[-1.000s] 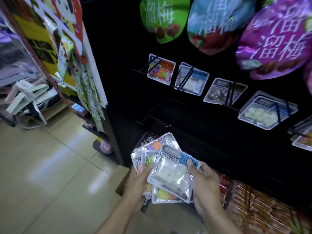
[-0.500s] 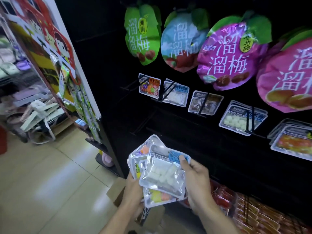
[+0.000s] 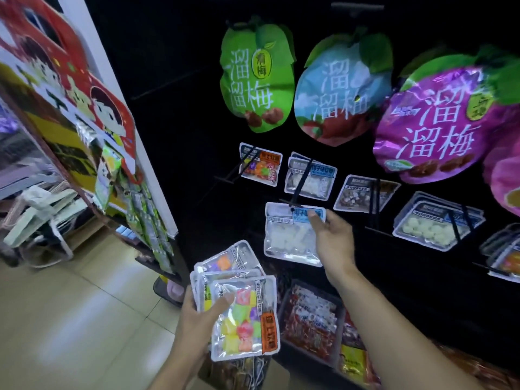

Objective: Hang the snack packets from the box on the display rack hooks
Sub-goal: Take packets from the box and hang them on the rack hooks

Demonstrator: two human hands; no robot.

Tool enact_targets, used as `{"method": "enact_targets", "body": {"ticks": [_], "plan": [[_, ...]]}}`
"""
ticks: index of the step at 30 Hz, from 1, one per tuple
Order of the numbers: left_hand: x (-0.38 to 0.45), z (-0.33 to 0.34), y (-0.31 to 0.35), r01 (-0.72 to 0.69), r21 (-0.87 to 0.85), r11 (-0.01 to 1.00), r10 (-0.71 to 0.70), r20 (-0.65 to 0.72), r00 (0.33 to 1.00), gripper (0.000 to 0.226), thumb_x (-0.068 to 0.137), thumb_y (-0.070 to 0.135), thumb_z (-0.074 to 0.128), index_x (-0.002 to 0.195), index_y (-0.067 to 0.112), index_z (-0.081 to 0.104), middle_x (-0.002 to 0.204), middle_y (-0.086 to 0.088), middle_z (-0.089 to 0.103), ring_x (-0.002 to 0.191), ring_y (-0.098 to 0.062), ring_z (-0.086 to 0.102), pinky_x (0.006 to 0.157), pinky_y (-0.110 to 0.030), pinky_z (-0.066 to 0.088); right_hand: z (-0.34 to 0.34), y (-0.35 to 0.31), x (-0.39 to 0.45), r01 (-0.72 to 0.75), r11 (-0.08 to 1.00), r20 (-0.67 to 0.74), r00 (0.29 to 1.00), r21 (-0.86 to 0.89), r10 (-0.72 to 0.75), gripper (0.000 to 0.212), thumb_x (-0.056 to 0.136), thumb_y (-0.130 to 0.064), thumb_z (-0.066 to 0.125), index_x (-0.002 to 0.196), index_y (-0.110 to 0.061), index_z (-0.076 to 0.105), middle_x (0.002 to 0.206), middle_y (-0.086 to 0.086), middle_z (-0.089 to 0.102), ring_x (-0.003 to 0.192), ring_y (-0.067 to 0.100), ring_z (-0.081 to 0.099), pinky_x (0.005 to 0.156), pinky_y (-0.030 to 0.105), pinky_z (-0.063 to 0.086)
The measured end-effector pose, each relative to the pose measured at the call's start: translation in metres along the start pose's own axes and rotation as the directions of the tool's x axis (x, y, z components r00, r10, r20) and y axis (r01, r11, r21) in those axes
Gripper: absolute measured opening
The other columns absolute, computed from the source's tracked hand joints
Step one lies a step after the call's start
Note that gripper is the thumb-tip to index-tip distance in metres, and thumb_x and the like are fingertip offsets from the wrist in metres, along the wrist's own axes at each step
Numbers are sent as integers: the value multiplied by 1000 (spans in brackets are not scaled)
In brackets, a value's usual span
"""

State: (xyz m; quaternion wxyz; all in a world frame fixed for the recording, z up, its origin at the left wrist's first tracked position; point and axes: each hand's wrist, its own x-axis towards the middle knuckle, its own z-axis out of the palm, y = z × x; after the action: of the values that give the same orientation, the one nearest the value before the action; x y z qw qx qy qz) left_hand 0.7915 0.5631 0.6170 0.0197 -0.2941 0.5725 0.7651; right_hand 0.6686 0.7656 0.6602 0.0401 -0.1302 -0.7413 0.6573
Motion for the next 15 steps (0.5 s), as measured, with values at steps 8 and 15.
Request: {"method": "enact_targets", "body": {"ticks": [8, 15], "plan": [[51, -20, 40, 27, 84, 996, -41, 169, 985, 46, 88, 8, 75, 113, 37, 51, 89, 21, 47, 59, 6, 58, 85, -35, 47, 40, 0, -5, 165, 986, -286, 943, -35, -168, 20, 104, -30, 56, 109, -17, 71, 68, 29, 43, 49, 23, 36, 47, 30, 31], [61, -18, 52, 9, 136, 991, -41, 231, 972, 78, 90, 6, 73, 157, 15, 33, 148, -13, 51, 101, -21, 64, 110, -49, 37, 51, 7, -5, 167, 985, -368, 914, -50, -174, 26, 105, -26, 55, 93, -4, 64, 62, 12, 38, 48, 12, 27, 46, 23, 25]]}}
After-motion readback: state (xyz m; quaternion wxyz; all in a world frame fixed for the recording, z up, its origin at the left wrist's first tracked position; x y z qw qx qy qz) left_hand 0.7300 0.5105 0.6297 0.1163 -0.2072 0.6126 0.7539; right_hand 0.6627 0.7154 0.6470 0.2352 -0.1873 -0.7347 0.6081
